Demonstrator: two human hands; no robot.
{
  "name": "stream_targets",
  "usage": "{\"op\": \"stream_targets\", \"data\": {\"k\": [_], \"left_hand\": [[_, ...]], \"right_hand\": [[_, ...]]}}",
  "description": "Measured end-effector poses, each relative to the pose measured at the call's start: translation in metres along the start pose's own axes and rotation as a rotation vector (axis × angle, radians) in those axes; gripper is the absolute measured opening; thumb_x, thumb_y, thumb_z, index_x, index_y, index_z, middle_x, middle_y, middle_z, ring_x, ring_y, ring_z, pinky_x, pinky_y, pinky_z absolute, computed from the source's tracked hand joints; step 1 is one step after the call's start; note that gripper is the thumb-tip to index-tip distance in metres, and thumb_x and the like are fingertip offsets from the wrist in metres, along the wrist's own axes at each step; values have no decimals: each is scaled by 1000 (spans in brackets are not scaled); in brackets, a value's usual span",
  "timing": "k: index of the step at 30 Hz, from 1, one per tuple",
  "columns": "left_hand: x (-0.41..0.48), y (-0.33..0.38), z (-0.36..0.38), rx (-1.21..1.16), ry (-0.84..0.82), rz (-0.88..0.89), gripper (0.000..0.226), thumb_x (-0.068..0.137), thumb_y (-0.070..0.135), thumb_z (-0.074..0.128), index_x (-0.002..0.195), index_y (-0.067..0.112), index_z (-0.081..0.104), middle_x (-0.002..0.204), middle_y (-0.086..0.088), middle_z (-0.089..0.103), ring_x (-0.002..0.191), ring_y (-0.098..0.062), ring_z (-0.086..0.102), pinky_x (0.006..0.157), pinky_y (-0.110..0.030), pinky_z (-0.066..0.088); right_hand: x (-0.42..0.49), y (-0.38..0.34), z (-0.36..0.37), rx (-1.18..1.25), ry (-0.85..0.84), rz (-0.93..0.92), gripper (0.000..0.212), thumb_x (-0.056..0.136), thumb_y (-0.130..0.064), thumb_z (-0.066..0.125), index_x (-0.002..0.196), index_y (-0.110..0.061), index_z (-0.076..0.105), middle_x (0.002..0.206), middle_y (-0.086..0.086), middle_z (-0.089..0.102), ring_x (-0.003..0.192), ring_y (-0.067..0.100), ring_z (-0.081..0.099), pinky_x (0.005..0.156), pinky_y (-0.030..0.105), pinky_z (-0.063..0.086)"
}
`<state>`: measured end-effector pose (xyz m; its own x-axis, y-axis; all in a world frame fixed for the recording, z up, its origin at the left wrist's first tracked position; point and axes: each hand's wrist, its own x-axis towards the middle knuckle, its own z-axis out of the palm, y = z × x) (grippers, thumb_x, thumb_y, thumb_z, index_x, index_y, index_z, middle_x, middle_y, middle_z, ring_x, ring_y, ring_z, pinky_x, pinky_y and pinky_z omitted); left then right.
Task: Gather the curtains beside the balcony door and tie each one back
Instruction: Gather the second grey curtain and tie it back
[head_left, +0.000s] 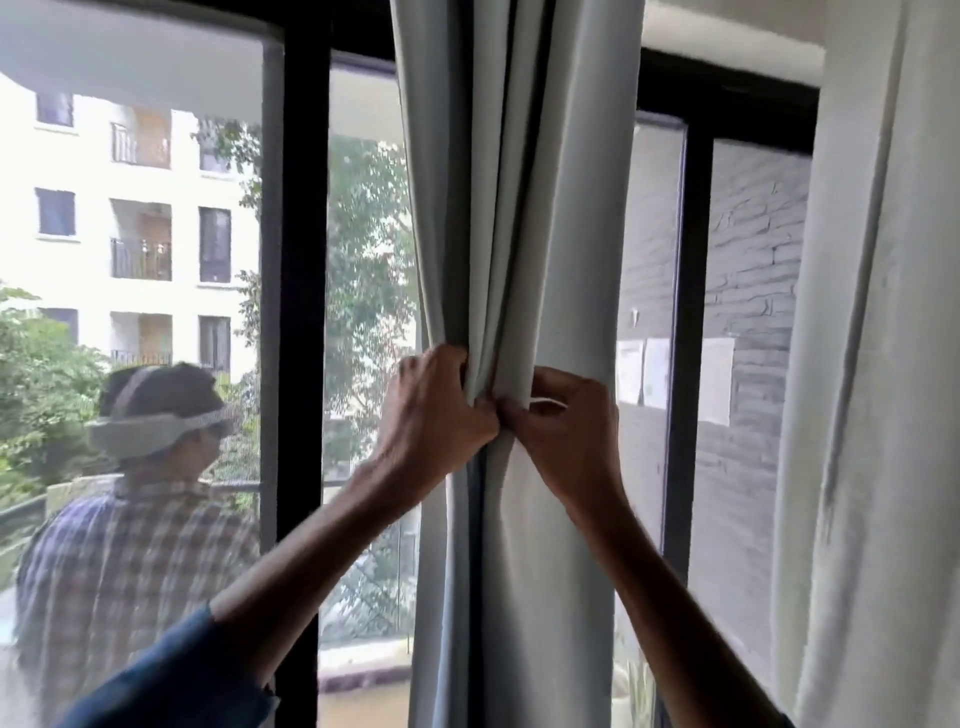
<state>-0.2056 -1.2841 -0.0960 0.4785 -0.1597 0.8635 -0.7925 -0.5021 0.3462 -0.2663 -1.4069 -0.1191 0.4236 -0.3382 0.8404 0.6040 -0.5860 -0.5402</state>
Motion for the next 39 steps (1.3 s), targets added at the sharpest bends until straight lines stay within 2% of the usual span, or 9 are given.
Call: {"op": "stream_targets", "data": {"k": [4,8,13,18,23,28,31,35,39], "left_hand": [[-58,-15,20,33,-77,-68,27,73,25,72,63,17,49,54,2,46,50,-11,40,51,-29,33],[-113,-30,38,42,-137,-88,40,71,22,72,54,19,37,46,7,32,42,-7,31,42,-25,20],[-177,-50,55,85,-225,-128,33,73,23,72,54,14,46,46,5,31,43,-21,35,47,-25,26],[-228,-52,51,40,-224,-103,34,75,24,74,55,10,51,47,-7,42,43,-28,42,44,-31,35],[-259,-49,48,-36,-217,-81,22,81,22,75,68,11,61,51,-3,47,46,-24,47,46,-32,41],[-273,-52,57,-144,-252,-81,12,91,28,67,99,18,68,71,-4,66,59,-27,61,54,-35,50],[-279,-52,53,-280,-298,-51,25,101,23,57,125,17,58,86,0,68,65,-20,63,59,-34,53],[-286,-50,44,-391,-297,-49,36,102,5,51,132,20,39,65,6,44,49,-9,44,53,-18,40],[-292,-55,53,-397,-194,-111,56,100,8,56,145,21,26,72,-3,47,49,-9,44,51,-24,45]], "right_hand": [[-54,39,-3,-124,-14,42,6,82,-16,78,78,-20,80,63,-10,73,60,2,71,54,25,52],[-112,78,-3,-269,-20,111,29,82,-25,76,62,-7,66,56,10,61,58,24,65,55,35,49],[-181,99,3,-307,4,231,30,83,-23,77,58,-13,64,55,-2,62,55,9,64,56,32,49],[-248,105,4,-236,108,239,9,81,-16,78,89,-16,74,88,-7,67,79,9,68,66,28,60],[-281,83,4,-202,202,274,35,83,0,76,109,-20,63,98,-11,71,91,2,70,78,21,59],[-288,81,10,-168,214,206,60,90,-4,73,136,-15,37,138,0,60,106,13,72,79,29,61],[-288,85,6,-221,237,163,50,93,-16,69,134,-17,40,139,-13,55,107,16,71,77,40,62],[-286,97,-6,-290,201,68,52,91,6,65,132,-23,48,138,7,59,126,25,61,85,51,59],[-281,97,-6,-355,164,7,52,92,7,63,134,-21,53,137,8,63,122,20,64,81,39,61]]}}
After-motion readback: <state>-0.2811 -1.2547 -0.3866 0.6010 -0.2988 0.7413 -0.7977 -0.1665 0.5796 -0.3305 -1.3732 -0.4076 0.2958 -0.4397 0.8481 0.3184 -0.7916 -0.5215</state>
